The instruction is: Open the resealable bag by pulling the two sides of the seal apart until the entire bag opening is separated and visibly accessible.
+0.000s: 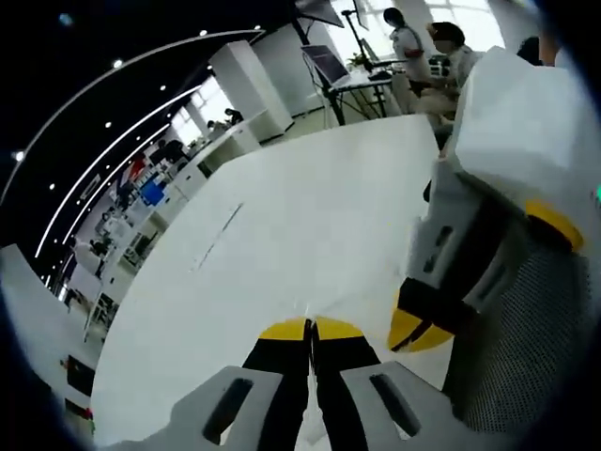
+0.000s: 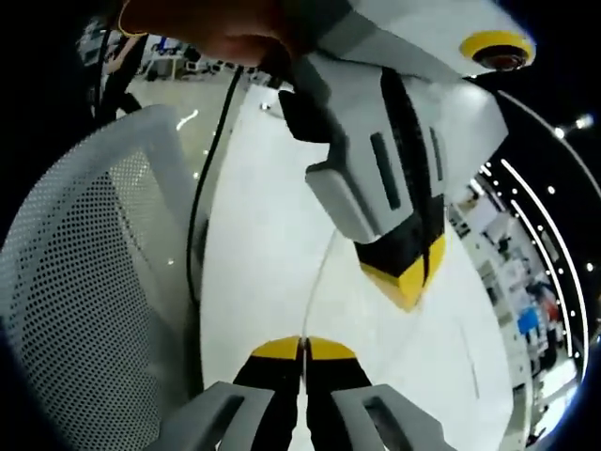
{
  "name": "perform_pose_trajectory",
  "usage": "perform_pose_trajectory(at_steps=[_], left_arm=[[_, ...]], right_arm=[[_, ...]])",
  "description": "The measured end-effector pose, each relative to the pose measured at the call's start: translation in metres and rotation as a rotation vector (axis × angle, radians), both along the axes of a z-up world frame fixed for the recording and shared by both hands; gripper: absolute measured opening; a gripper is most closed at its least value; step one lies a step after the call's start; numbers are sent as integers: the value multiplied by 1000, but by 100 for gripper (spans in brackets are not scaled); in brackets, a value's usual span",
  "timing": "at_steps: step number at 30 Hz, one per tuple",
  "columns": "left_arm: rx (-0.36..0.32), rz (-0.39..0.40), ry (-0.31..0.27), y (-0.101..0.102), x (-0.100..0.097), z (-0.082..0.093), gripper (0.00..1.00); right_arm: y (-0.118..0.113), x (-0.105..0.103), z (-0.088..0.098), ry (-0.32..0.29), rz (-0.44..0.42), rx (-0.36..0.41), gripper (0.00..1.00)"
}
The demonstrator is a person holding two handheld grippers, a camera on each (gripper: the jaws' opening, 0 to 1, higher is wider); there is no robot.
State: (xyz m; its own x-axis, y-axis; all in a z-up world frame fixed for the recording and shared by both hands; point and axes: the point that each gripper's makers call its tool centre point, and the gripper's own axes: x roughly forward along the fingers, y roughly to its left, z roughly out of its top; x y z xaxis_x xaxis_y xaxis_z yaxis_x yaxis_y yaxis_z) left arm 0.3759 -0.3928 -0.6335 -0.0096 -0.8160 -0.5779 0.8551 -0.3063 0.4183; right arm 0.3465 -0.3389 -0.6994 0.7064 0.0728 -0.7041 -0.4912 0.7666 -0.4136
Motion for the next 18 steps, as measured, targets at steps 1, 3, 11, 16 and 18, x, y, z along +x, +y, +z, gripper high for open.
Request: perform_pose_trajectory(at_steps=[1, 3, 11, 16, 18], left_arm=[[-14, 0, -8, -2, 0, 4, 0], [-35, -6, -29, -5, 0, 10, 0], [-140, -68, -184, -14, -13, 40, 0], [-175, -43, -190, -13, -9, 47, 0], [-168, -43, -181, -13, -9, 46, 0]], right_arm=[[-1, 0, 0, 1, -4, -2, 0], [-3, -1, -2, 9, -9, -18, 0], [-11, 3, 5, -10, -58, 13, 0], [-19, 4, 11, -29, -82, 18, 0], [-18, 4, 11, -29, -95, 42, 0]])
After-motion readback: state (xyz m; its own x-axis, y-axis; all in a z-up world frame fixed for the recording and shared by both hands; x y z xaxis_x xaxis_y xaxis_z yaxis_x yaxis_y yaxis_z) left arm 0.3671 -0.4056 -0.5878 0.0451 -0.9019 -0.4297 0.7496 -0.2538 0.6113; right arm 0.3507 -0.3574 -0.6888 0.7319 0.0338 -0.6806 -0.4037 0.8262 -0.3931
